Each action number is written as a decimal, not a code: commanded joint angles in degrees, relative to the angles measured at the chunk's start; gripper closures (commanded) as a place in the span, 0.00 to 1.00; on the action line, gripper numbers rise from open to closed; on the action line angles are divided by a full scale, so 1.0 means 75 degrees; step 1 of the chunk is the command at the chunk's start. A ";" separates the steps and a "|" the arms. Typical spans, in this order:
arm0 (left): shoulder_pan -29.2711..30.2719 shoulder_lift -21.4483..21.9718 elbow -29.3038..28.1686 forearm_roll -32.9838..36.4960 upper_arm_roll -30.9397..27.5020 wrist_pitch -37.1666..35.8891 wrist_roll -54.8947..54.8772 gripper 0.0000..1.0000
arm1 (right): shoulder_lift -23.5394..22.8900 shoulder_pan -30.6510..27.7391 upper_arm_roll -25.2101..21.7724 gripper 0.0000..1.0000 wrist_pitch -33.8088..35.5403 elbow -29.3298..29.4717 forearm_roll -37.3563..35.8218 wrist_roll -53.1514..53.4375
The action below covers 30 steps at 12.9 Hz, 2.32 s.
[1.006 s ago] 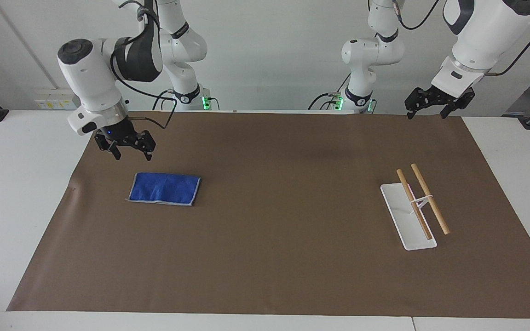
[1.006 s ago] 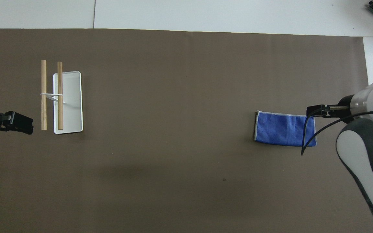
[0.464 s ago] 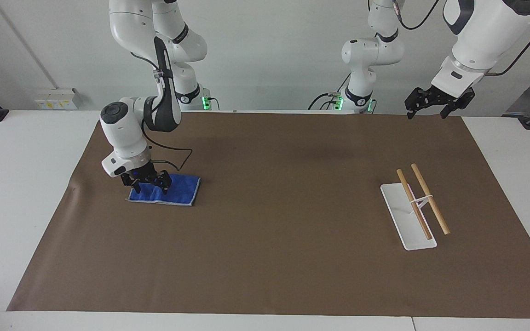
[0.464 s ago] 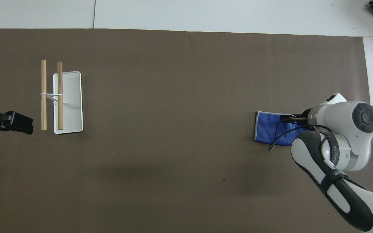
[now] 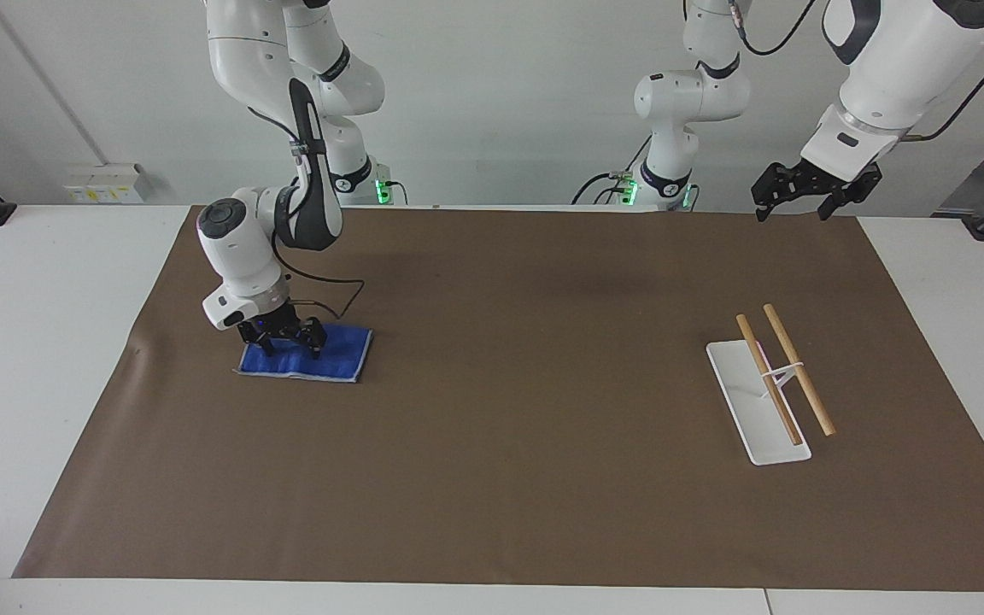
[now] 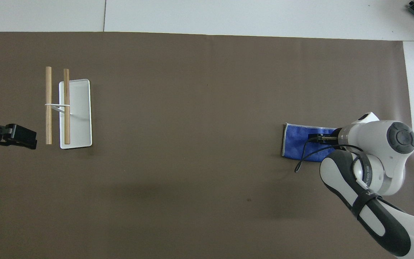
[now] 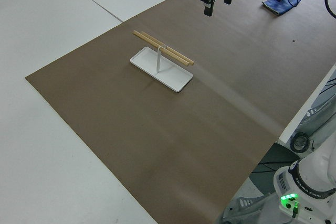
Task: Right arm passes towel to left arm to hang
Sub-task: 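Reach the right gripper down to the blue towel's edge and grasp it, then lift the blue towel with the right gripper toward the table center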
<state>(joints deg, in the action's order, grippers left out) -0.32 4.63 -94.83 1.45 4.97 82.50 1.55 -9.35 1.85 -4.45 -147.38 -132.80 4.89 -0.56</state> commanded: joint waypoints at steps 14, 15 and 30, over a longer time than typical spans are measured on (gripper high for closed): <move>0.0065 0.0192 -0.0235 -0.0088 0.0016 0.0168 0.0004 0.00 | 0.0181 0.0305 0.0265 1.00 0.2387 0.2142 0.2321 -0.0078; 0.0065 0.0192 -0.0235 -0.0088 0.0017 0.0168 0.0004 0.00 | 0.0146 0.0293 0.0265 1.00 0.2563 0.2319 0.2882 -0.0078; -0.0075 0.0192 -0.0340 -0.0274 0.0087 0.0695 0.0388 0.00 | 0.0145 0.1873 0.0382 1.00 0.1533 0.2602 1.1799 0.1047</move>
<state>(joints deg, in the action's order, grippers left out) -0.49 4.63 -94.98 0.83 5.87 85.44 2.24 -7.95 14.44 -1.76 -134.49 -113.99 87.29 5.93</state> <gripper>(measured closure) 0.000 0.960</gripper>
